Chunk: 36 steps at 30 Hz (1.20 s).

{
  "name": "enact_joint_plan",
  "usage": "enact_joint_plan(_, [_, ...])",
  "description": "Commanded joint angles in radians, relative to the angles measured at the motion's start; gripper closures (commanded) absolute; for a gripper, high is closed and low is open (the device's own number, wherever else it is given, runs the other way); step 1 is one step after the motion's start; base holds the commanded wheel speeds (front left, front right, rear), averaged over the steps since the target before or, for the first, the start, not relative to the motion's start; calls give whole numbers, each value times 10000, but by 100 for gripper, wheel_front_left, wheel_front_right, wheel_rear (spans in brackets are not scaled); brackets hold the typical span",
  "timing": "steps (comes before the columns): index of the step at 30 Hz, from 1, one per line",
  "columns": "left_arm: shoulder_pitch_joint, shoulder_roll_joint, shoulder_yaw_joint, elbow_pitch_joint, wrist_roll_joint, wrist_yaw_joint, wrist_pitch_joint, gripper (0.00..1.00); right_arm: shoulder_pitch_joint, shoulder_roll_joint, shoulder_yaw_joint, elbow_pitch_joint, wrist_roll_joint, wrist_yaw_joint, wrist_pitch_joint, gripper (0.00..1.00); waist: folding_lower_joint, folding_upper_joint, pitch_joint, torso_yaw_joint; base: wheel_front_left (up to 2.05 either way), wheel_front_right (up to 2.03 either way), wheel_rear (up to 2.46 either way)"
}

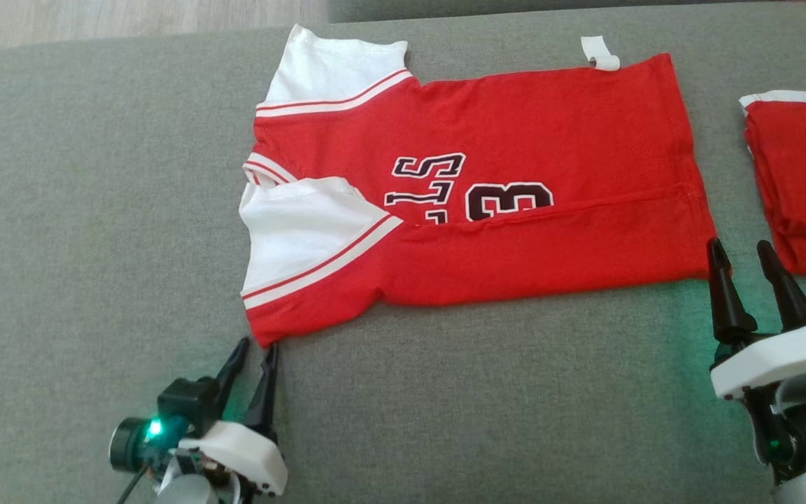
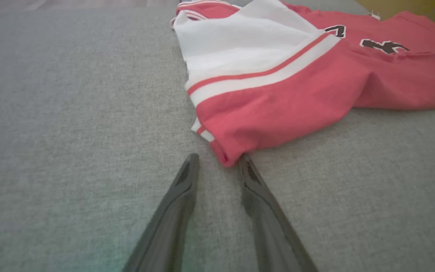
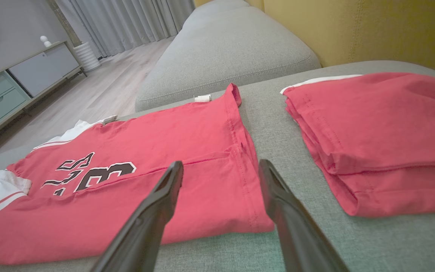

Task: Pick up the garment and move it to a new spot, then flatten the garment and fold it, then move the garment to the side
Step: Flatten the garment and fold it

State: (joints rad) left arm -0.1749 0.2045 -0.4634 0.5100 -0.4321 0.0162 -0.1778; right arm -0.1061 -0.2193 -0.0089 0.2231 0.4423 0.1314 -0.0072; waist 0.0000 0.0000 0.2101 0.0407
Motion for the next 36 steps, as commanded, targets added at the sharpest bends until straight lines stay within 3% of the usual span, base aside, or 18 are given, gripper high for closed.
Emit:
enact_joint_plan(1, [-393,102,117,-74,148,-39,-106,51,74,-132,94,-375,-66,-7,7,0,0,0,38,26,0,0,0])
enact_joint_plan(6, [-597,193,-88,21,392,-88,-253,51,109,-125,-1,-357,-90,-7,29,0,0,0,90,78,0,0,0])
enact_joint_plan(9, [-710,203,-127,46,427,-96,-308,59,98,-105,-17,-334,-106,-7,27,0,0,0,109,90,0,0,0])
enact_joint_plan(10, [-741,220,-150,61,450,-101,-318,66,91,-96,-17,-327,-108,-7,31,0,0,0,116,88,0,0,0])
enact_joint_plan(12, [-791,239,-171,93,457,-111,-336,100,69,-83,-14,-316,-113,-7,44,0,0,0,137,79,0,0,0])
enact_joint_plan(20, [-916,479,-197,8,553,-125,-456,100,-31,-120,18,-62,-186,-7,318,0,0,0,159,111,0,0,0])
enact_joint_plan(36, [-1113,920,-373,-730,762,60,-211,100,-1144,-198,-772,1999,-1683,-7,986,0,0,0,357,425,0,0,0])
